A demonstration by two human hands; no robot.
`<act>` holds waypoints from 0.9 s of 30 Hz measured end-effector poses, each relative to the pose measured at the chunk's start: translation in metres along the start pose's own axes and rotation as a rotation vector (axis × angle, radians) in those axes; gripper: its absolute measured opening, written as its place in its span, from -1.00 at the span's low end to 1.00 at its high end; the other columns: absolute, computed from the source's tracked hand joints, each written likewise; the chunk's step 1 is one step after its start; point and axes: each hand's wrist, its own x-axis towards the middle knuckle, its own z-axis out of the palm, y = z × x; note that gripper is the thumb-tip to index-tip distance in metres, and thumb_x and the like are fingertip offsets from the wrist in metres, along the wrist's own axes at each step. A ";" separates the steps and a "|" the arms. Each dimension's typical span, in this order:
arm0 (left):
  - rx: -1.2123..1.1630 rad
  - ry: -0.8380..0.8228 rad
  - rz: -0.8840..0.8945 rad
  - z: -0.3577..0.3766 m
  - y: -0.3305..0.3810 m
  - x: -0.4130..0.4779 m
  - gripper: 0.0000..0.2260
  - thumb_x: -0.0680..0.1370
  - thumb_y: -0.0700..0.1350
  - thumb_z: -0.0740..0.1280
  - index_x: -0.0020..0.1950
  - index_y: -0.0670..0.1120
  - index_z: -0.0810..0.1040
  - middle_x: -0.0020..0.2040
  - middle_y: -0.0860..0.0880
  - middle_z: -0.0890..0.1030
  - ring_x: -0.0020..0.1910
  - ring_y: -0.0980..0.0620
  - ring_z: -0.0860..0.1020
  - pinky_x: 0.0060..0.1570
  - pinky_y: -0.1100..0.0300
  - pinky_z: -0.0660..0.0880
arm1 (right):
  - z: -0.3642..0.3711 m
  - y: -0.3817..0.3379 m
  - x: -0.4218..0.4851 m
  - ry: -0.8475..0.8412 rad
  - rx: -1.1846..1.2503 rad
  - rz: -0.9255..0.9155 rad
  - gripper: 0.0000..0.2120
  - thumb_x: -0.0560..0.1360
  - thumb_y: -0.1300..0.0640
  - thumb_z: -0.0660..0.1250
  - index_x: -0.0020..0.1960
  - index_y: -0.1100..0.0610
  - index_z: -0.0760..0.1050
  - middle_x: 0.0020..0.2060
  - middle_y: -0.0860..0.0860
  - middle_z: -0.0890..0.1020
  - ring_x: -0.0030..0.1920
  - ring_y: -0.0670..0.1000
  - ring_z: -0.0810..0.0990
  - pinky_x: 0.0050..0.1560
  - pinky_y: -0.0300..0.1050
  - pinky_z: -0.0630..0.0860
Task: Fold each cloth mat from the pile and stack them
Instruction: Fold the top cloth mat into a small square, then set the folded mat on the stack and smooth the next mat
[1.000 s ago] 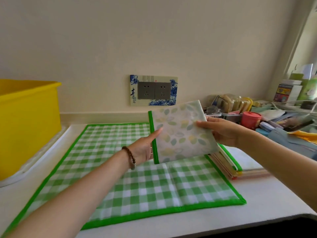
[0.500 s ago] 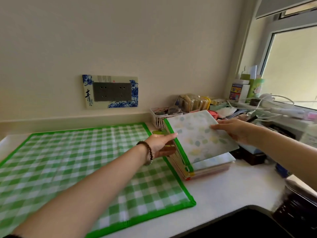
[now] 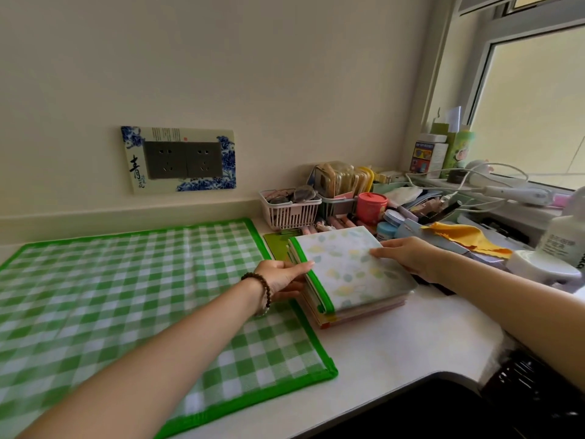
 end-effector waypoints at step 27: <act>0.614 0.133 0.257 -0.173 -0.037 -0.110 -0.73 0.48 0.16 0.29 0.12 0.08 0.46 0.12 0.07 0.53 0.01 0.19 0.52 -0.13 0.41 0.44 | 0.177 -0.091 -0.119 -0.354 -0.109 -0.680 -0.50 0.48 -0.03 0.34 0.39 0.00 0.35 0.34 -0.06 0.45 0.28 -0.07 0.46 0.20 -0.20 0.41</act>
